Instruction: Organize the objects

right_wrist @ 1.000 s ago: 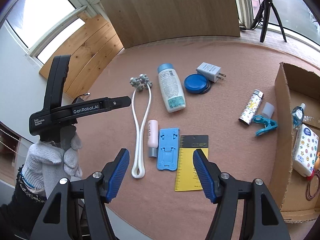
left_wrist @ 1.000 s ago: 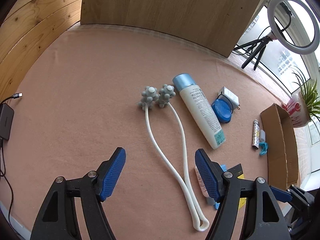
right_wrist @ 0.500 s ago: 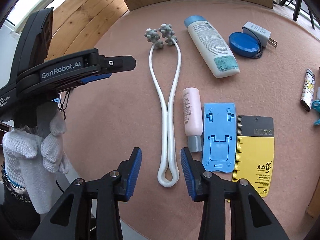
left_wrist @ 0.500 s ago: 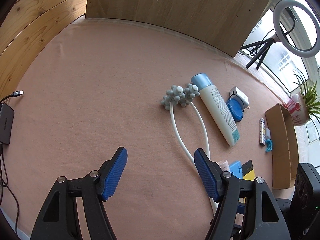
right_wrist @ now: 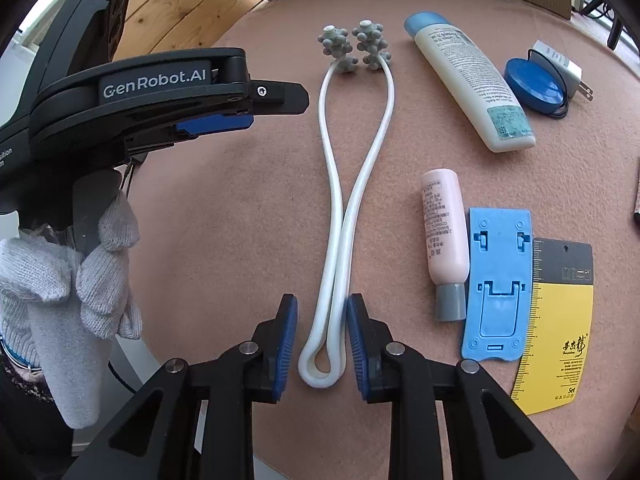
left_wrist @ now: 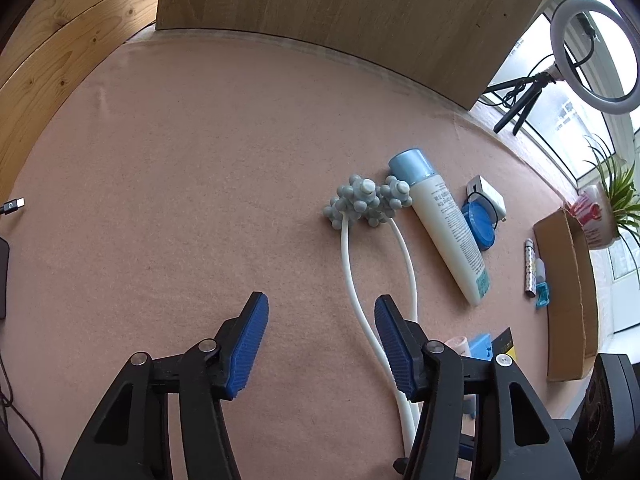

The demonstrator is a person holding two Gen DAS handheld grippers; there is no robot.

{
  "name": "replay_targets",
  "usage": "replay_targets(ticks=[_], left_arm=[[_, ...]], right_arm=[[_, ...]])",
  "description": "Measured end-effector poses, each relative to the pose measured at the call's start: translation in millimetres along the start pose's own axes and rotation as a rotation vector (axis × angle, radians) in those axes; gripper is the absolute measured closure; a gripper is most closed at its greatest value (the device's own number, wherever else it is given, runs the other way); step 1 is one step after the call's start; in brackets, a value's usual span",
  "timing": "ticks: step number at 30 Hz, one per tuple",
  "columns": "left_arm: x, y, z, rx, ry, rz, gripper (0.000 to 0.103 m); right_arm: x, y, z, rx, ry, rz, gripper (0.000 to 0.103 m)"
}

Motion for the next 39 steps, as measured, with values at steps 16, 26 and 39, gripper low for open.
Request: replay_targets(ticks=[16, 26, 39], left_arm=[[-18, 30, 6, 0.055, 0.021, -0.058, 0.089], [-21, 12, 9, 0.062, 0.023, -0.017, 0.095], [-38, -26, 70, 0.124, 0.081, 0.074, 0.095]], right_arm=[[5, 2, -14, 0.128, -0.042, 0.037, 0.088], [6, -5, -14, 0.126, -0.025, 0.054, 0.090], [8, -58, 10, 0.124, 0.012, 0.145, 0.091]])
Point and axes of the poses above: each gripper's, at about its wrist camera, not at the fingertips, and y roughly the way its jaws point, z to its right, x to its underside, the point moved 3 cm from there along y, roughly the way its jaws point, and after that the axes turned 3 degrees about z, right-handed, at the moved point
